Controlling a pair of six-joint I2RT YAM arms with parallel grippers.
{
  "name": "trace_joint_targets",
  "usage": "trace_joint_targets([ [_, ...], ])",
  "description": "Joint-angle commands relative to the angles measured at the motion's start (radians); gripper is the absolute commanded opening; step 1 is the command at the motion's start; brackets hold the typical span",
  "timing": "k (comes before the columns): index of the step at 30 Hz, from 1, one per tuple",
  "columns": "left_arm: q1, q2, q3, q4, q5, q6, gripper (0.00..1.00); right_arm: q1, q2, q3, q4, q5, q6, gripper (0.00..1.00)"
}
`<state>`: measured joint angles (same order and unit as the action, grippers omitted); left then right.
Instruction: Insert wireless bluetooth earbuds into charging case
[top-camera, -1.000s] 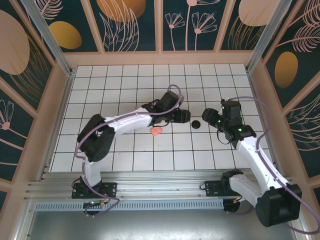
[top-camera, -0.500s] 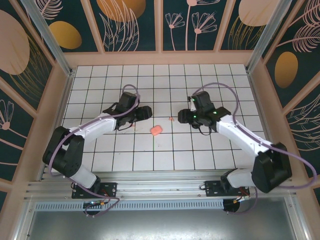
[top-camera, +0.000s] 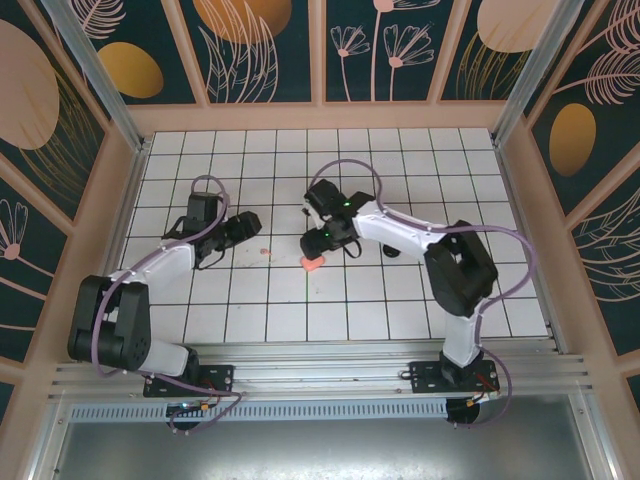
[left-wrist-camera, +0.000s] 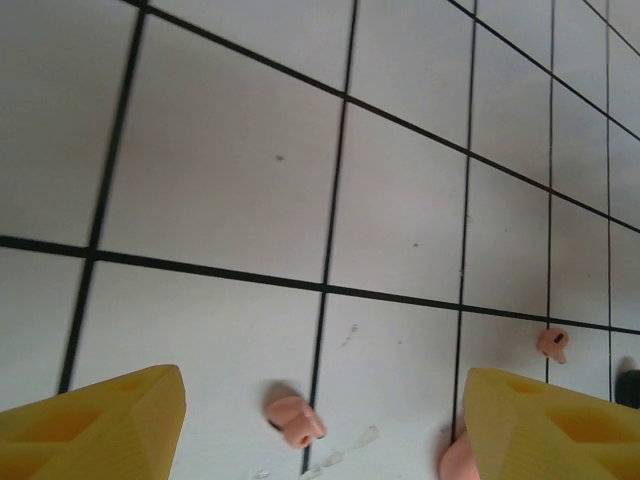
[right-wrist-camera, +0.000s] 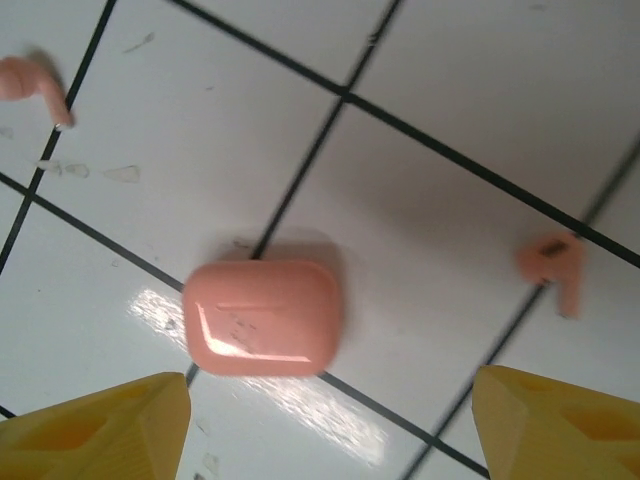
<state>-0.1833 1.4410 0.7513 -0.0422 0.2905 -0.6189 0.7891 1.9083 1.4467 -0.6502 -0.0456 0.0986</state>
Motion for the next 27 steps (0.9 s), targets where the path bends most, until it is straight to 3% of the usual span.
trace_joint_targets([
  [1, 0.031, -0.020, -0.029, 0.032, 0.054, 0.031, 0.73, 0.024, 0.071, 0.090, -0.106, 0.016, -0.071, 0.76],
  [12, 0.061, 0.005, -0.033, 0.047, 0.100, 0.046, 0.73, 0.032, 0.240, 0.249, -0.201, 0.012, -0.062, 0.77],
  [27, 0.065, 0.016, -0.031, 0.050, 0.109, 0.053, 0.73, 0.033, 0.313, 0.302, -0.259, -0.023, 0.002, 0.77],
])
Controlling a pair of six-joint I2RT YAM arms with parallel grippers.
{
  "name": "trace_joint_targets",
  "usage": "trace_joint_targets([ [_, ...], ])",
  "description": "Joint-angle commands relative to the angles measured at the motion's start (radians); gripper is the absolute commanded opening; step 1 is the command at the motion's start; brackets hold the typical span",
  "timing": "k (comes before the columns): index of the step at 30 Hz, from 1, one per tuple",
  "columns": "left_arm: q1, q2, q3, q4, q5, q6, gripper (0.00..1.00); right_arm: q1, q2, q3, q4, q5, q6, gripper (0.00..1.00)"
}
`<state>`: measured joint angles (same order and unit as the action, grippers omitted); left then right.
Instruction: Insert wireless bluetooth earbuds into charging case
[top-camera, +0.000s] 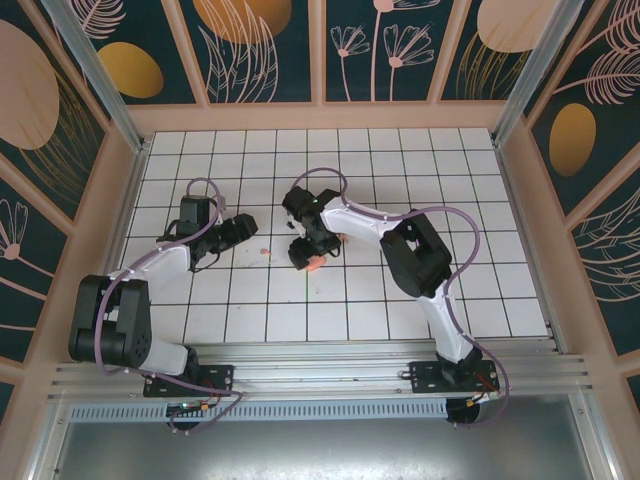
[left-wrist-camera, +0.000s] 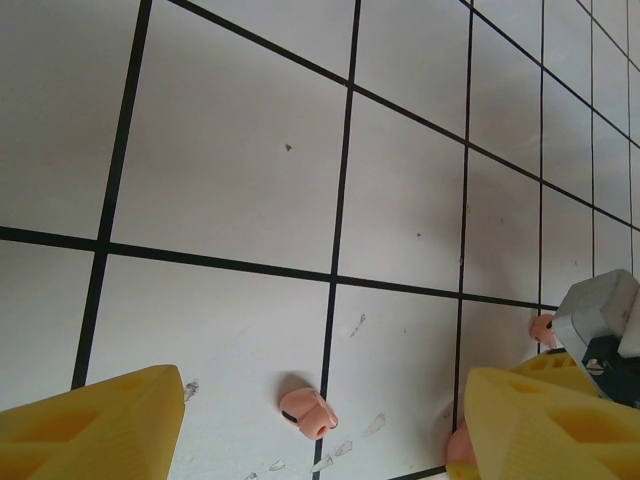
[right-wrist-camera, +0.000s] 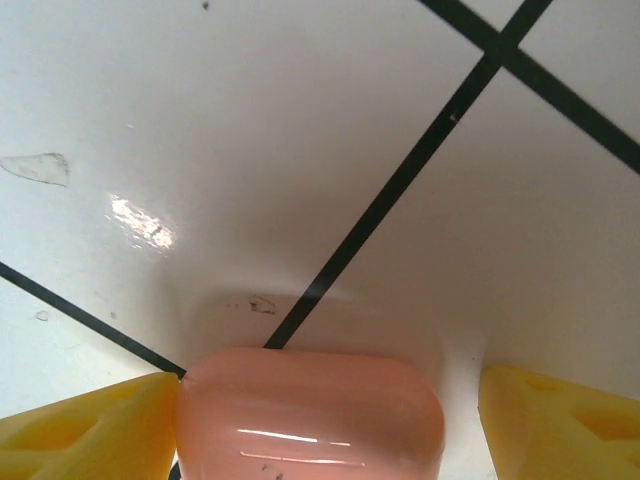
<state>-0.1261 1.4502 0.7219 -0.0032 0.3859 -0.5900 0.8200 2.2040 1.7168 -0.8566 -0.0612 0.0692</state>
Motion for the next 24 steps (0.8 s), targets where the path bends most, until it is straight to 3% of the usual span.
trace_joint_targets([
  [1, 0.008, 0.006, -0.001, 0.011, 0.014, 0.023, 0.73, 0.002, 0.018, 0.030, -0.053, -0.010, 0.036, 0.77],
  [11, 0.008, -0.015, -0.003, 0.008, 0.009, 0.033, 0.72, 0.002, -0.021, -0.011, -0.015, -0.039, 0.080, 0.62],
  [16, 0.008, -0.060, -0.015, 0.036, 0.025, 0.045, 0.71, -0.002, -0.100, -0.073, 0.050, -0.043, 0.108, 0.59],
  [24, 0.001, -0.257, -0.139, 0.300, 0.086, 0.044, 0.63, -0.052, -0.341, -0.294, 0.366, -0.135, 0.249, 0.57],
])
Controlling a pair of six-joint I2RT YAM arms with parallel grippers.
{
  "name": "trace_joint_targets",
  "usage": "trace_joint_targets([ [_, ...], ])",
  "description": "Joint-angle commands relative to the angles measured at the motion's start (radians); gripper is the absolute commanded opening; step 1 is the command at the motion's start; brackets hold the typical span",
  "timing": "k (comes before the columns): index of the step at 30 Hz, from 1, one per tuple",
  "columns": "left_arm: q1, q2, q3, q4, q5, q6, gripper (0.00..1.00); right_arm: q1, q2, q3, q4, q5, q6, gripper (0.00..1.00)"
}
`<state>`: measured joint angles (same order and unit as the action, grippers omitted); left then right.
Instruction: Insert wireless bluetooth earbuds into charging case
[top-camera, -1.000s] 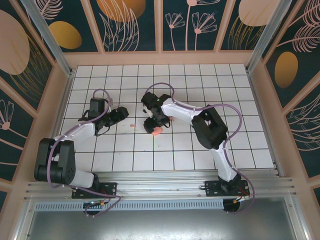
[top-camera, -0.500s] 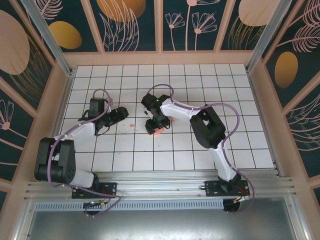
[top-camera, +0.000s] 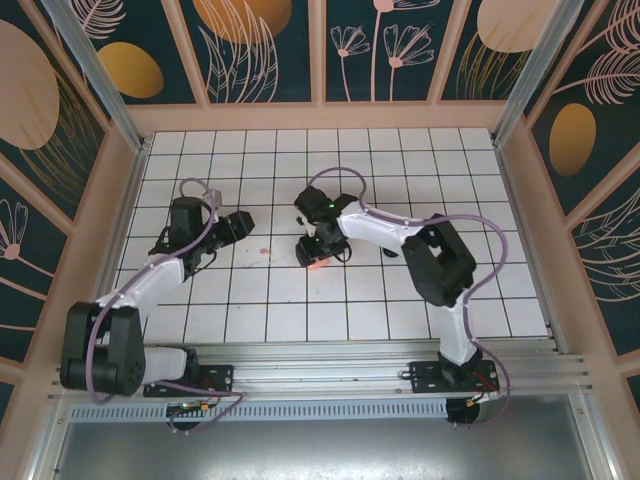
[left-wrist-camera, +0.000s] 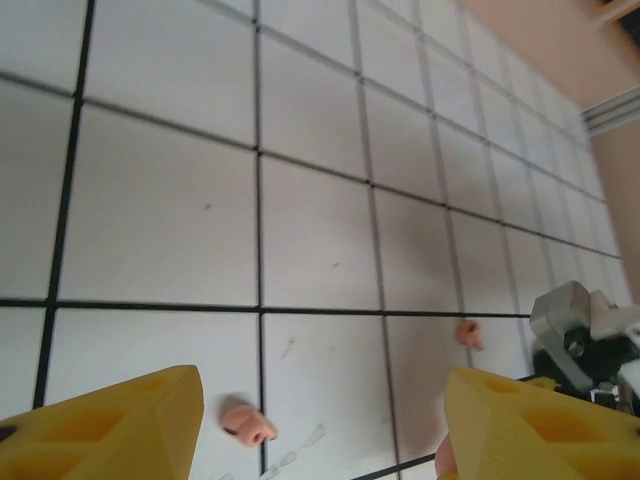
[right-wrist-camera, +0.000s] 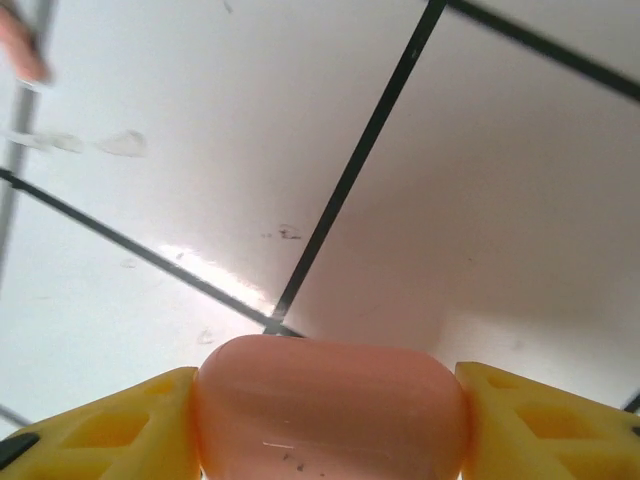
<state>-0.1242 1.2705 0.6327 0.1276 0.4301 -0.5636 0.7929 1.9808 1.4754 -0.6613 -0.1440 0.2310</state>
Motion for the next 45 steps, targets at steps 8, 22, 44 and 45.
trace_joint_targets([
  [8, -0.128, -0.305, -0.198, 0.435, 0.058, 0.161, 0.62, -0.071, -0.331, -0.261, 0.572, -0.166, 0.288, 0.56],
  [22, -0.244, -0.327, -0.267, 0.583, 0.155, 0.313, 0.59, -0.074, -0.468, -0.470, 1.022, -0.325, 0.562, 0.56],
  [44, -0.296, -0.260, -0.189, 0.573, 0.169, 0.338, 0.58, -0.002, -0.468, -0.468, 1.120, -0.373, 0.621, 0.56],
  [45, -0.296, -0.259, -0.187, 0.573, 0.170, 0.339, 0.57, -0.001, -0.467, -0.468, 1.123, -0.376, 0.622, 0.56],
])
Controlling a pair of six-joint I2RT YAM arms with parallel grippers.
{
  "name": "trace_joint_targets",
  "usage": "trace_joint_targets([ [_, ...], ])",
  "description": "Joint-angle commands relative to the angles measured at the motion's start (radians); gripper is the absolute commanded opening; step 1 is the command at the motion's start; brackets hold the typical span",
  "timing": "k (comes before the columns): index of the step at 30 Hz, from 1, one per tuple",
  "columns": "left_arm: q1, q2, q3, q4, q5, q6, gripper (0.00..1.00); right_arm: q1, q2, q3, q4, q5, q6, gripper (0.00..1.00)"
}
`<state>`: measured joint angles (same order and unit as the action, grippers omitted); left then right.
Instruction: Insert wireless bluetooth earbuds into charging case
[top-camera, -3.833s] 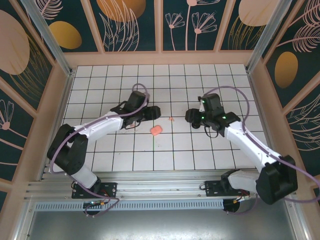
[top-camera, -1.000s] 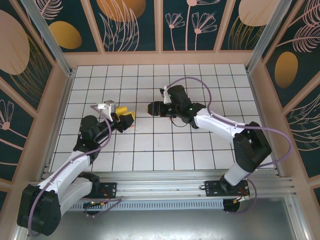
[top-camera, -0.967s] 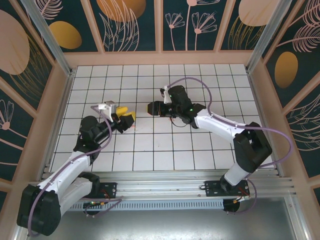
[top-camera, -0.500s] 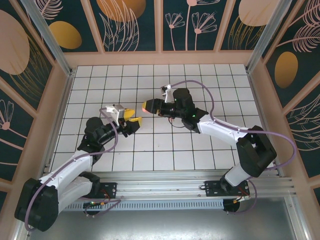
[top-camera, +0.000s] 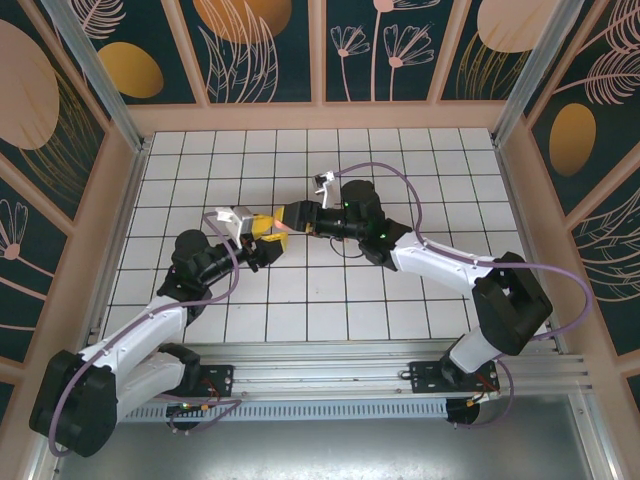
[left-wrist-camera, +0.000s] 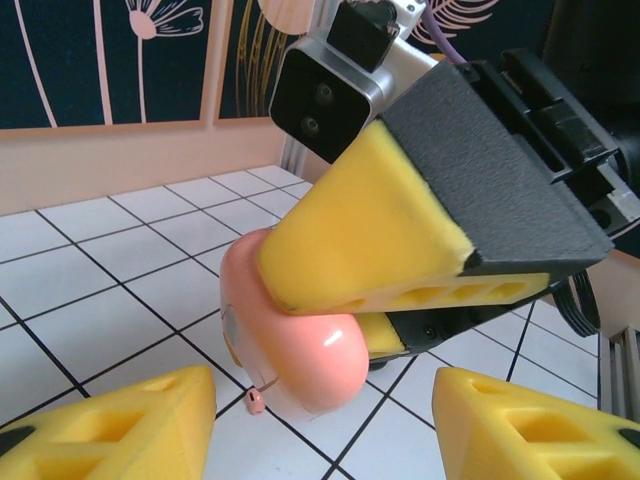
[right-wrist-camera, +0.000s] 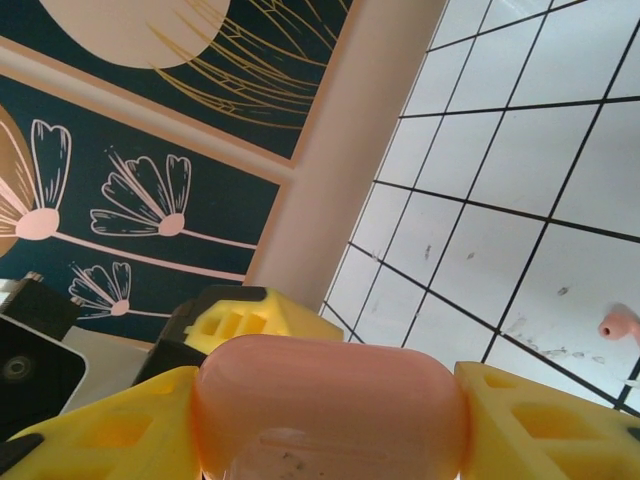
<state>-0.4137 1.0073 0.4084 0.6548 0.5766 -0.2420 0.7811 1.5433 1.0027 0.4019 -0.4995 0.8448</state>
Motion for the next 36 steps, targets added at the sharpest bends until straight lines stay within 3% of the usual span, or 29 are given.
trace_joint_targets([
  [1, -0.009, 0.006, 0.040, 0.048, 0.025, 0.016, 0.57, 0.012, -0.030, 0.005, 0.061, -0.023, 0.009, 0.56],
  [9, -0.009, 0.007, 0.052, 0.069, 0.031, -0.004, 0.49, 0.023, -0.025, 0.010, 0.058, -0.043, 0.005, 0.55],
  [18, -0.011, 0.025, 0.068, 0.071, 0.048, -0.013, 0.28, 0.027, -0.030, 0.016, 0.056, -0.051, -0.011, 0.56],
  [22, -0.011, 0.031, 0.066, 0.091, 0.064, -0.022, 0.21, 0.028, -0.059, 0.004, 0.051, -0.013, -0.052, 0.66],
  [28, -0.011, 0.050, 0.053, 0.179, 0.112, -0.074, 0.19, 0.014, -0.165, -0.053, 0.040, 0.076, -0.176, 0.77],
  [33, -0.011, 0.090, 0.043, 0.312, 0.186, -0.137, 0.19, -0.038, -0.307, -0.137, 0.019, 0.124, -0.298, 0.78],
  [36, -0.010, 0.128, 0.063, 0.375, 0.262, -0.178, 0.20, -0.074, -0.389, -0.187, 0.019, 0.092, -0.401, 0.78],
])
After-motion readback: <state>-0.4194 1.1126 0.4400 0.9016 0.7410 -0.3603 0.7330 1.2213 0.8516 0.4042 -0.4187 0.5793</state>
